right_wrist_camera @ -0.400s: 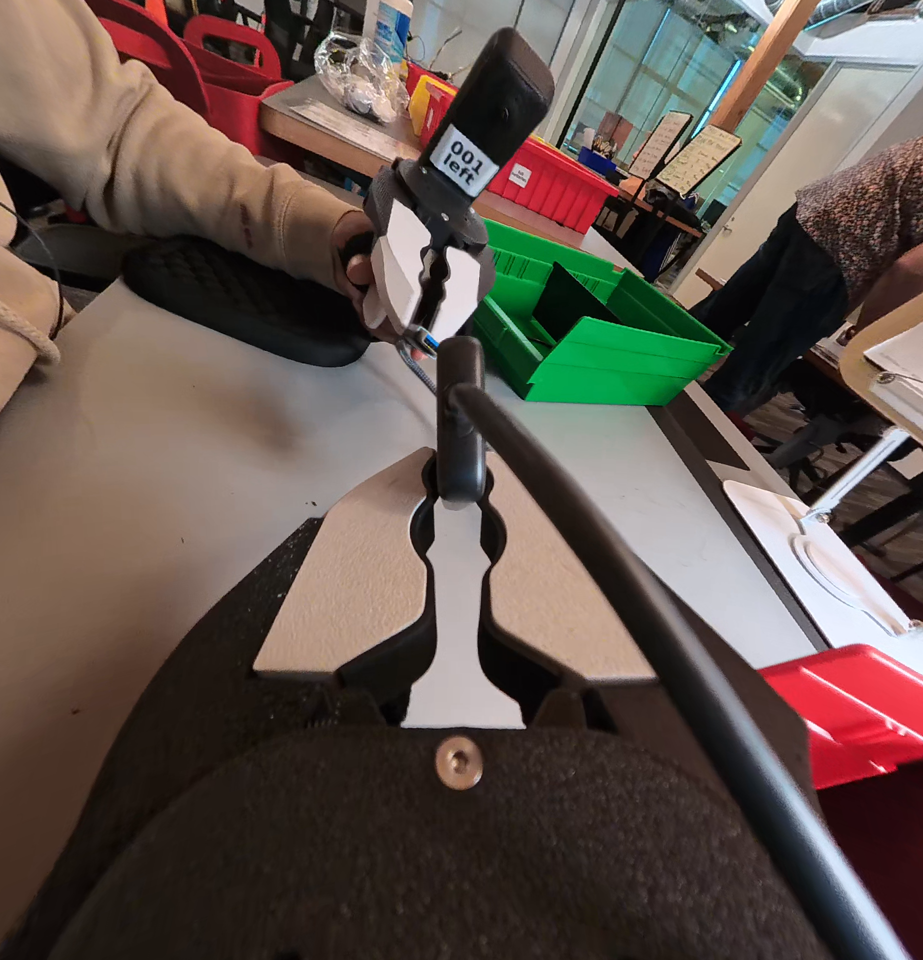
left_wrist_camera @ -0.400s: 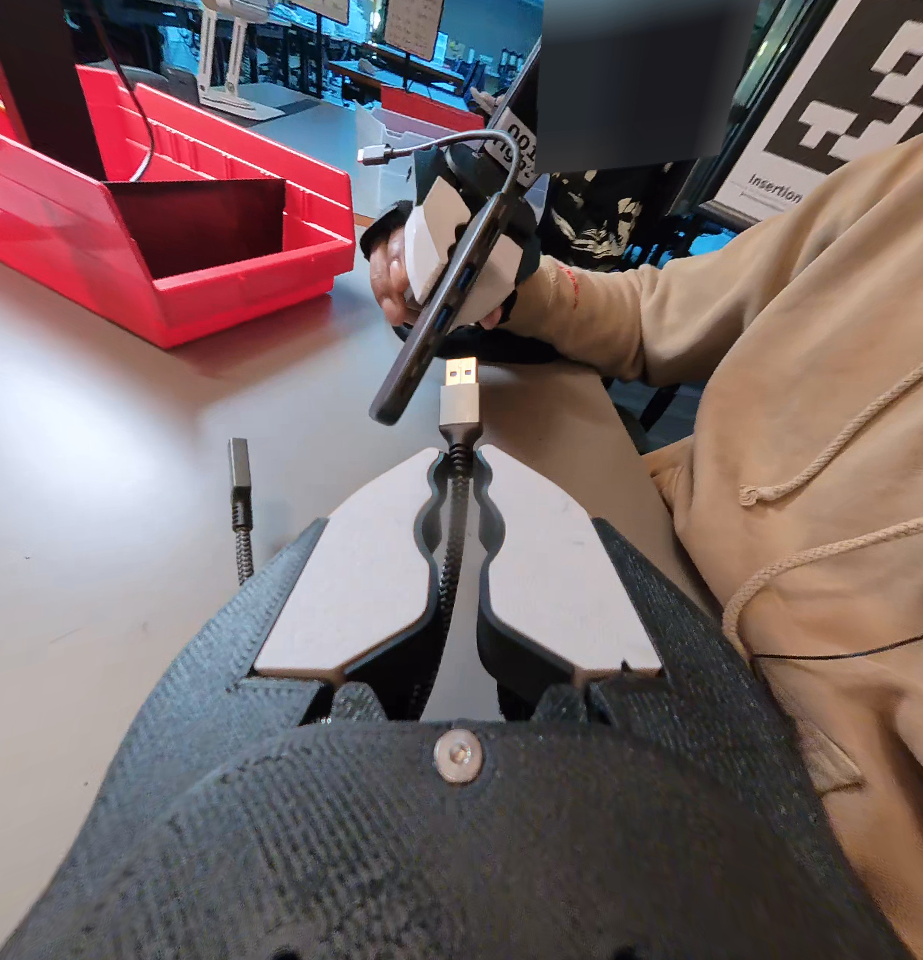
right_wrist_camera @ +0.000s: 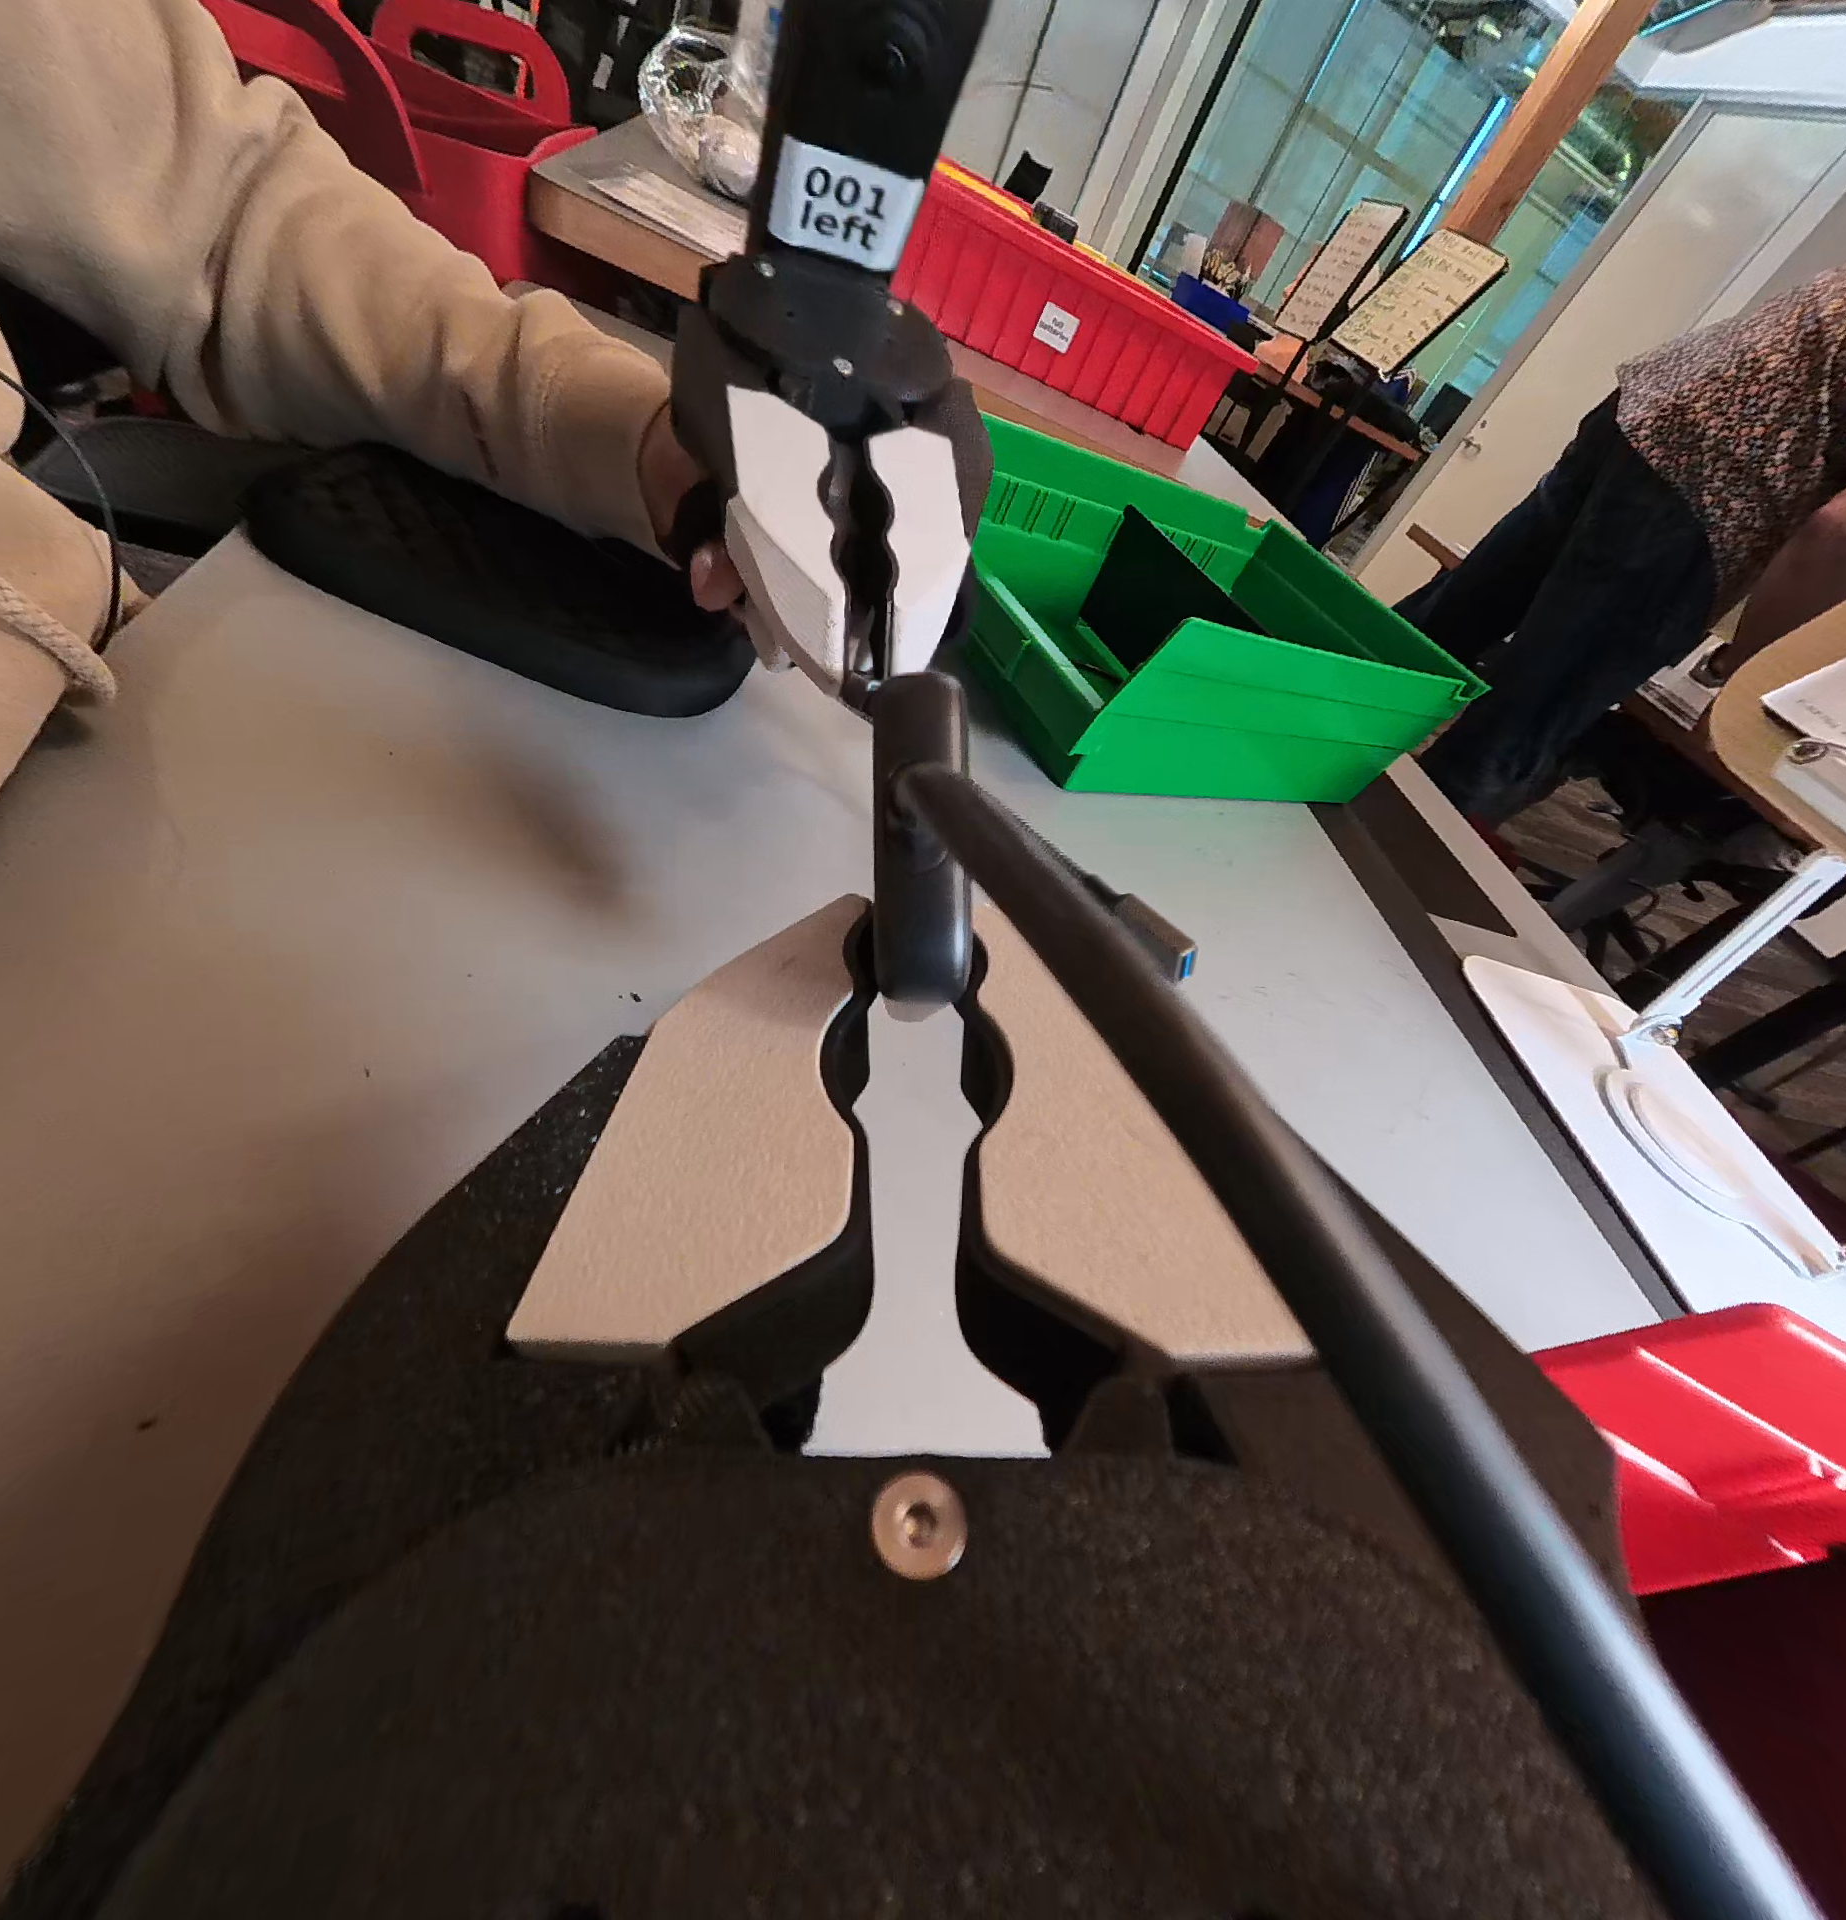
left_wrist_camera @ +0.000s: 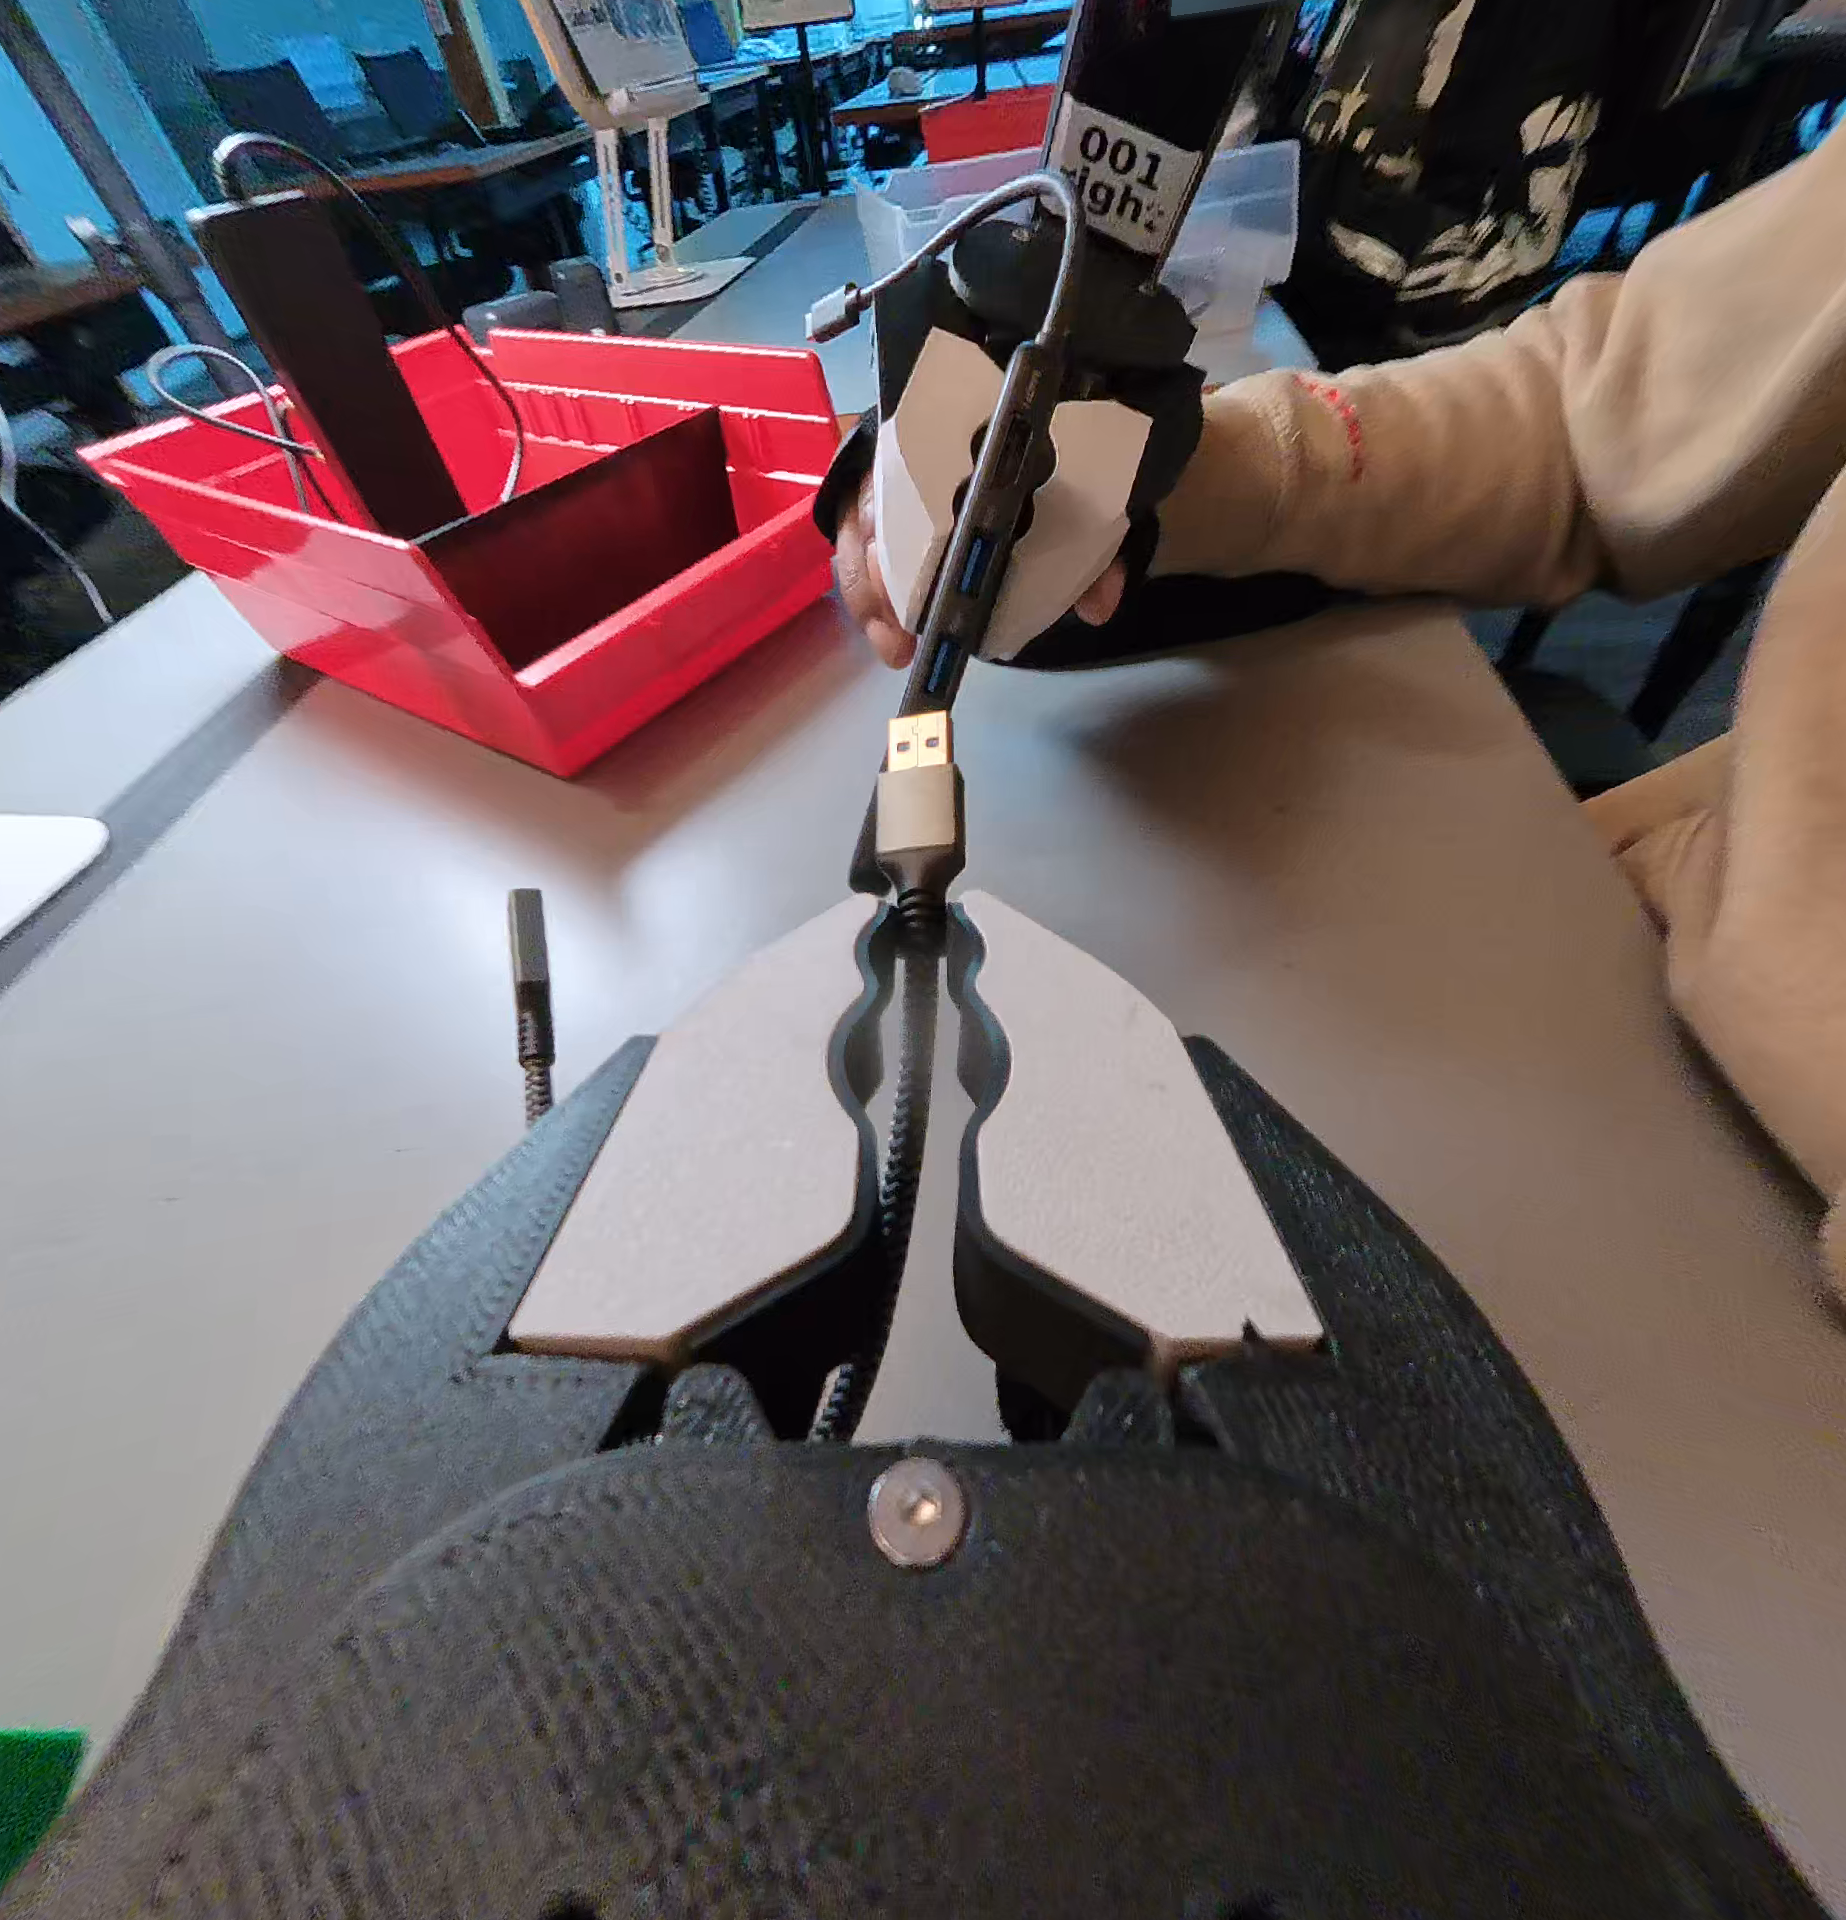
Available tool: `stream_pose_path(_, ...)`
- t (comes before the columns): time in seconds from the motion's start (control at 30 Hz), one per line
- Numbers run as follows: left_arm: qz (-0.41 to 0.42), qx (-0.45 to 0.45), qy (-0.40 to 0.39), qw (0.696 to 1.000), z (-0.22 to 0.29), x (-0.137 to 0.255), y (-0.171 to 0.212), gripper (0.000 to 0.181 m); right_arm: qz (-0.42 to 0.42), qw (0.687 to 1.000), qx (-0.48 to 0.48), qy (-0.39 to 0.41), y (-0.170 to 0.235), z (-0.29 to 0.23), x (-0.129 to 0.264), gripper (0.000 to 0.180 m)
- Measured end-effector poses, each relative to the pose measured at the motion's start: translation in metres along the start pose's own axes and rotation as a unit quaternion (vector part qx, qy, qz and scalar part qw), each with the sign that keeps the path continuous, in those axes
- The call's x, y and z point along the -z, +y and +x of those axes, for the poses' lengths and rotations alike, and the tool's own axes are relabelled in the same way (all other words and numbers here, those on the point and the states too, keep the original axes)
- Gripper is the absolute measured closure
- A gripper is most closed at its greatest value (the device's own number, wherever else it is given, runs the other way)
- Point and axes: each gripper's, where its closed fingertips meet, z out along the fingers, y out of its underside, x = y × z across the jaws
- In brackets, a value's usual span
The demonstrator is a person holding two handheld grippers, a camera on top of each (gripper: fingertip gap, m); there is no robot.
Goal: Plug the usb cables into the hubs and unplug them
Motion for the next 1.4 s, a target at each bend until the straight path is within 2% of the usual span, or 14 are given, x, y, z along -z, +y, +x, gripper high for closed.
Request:
stream_pose_path(0.03,-0.005,-0.019,-0.013,1.000,-0.001,0.000,0.001,0.172,-0.002,1.000,0.000,0.000,0.001,0.000,0.000,0.174)
stream_pose_path(0.2,-0.069,-0.147,-0.088,0.983,-0.009,-0.004,0.015,0.172,-0.028,0.999,-0.002,0.017,0.010,0.005,-0.002,0.174)
stream_pose_path(0.3,-0.123,-0.155,-0.087,0.976,-0.009,-0.010,0.034,0.169,-0.042,0.999,-0.007,0.026,0.016,0.009,-0.002,0.174)
stream_pose_path(0.4,-0.138,-0.094,-0.036,0.985,0.000,-0.015,0.046,0.164,-0.043,0.998,-0.011,0.034,0.016,0.013,0.000,0.174)
stream_pose_path(0.47,-0.112,-0.034,0.008,0.993,0.006,-0.013,0.040,0.161,-0.043,0.998,-0.012,0.041,0.016,0.017,0.003,0.168)
stream_pose_path(0.5,-0.097,0.002,0.026,0.995,0.006,-0.011,0.034,0.160,-0.042,0.998,-0.013,0.046,0.016,0.020,0.005,0.174)
stream_pose_path(0.6,-0.074,0.103,0.015,0.992,-0.020,-0.004,0.026,0.154,-0.036,0.997,-0.024,0.060,0.014,0.027,0.010,0.168)
stream_pose_path(0.7,-0.162,0.146,-0.058,0.974,-0.058,-0.005,0.057,0.156,-0.030,0.997,-0.035,0.065,0.014,0.032,0.013,0.168)
stream_pose_path(0.83,-0.294,0.126,-0.096,0.943,-0.081,-0.013,0.101,0.157,-0.031,0.996,-0.035,0.069,0.013,0.033,0.014,0.168)
stream_pose_path(0.97,-0.315,0.141,-0.072,0.936,-0.083,-0.020,0.104,0.168,-0.035,0.996,-0.032,0.071,0.014,0.033,0.015,0.168)
stream_pose_path(1.07,-0.270,0.085,-0.152,0.947,-0.107,-0.012,0.079,0.174,-0.030,0.996,-0.033,0.079,0.013,0.036,0.017,0.168)
stream_pose_path(1.23,-0.120,-0.027,-0.281,0.952,-0.125,0.026,-0.003,0.174,0.000,0.993,-0.046,0.107,0.003,0.048,0.027,0.171)
stream_pose_path(1.3,-0.091,-0.073,-0.226,0.967,-0.098,0.025,-0.016,0.175,0.008,0.992,-0.051,0.115,0.001,0.052,0.031,0.173)
stream_pose_path(1.4,-0.133,-0.080,-0.093,0.984,-0.049,0.012,0.013,0.175,0.011,0.991,-0.058,0.120,0.002,0.055,0.033,0.174)
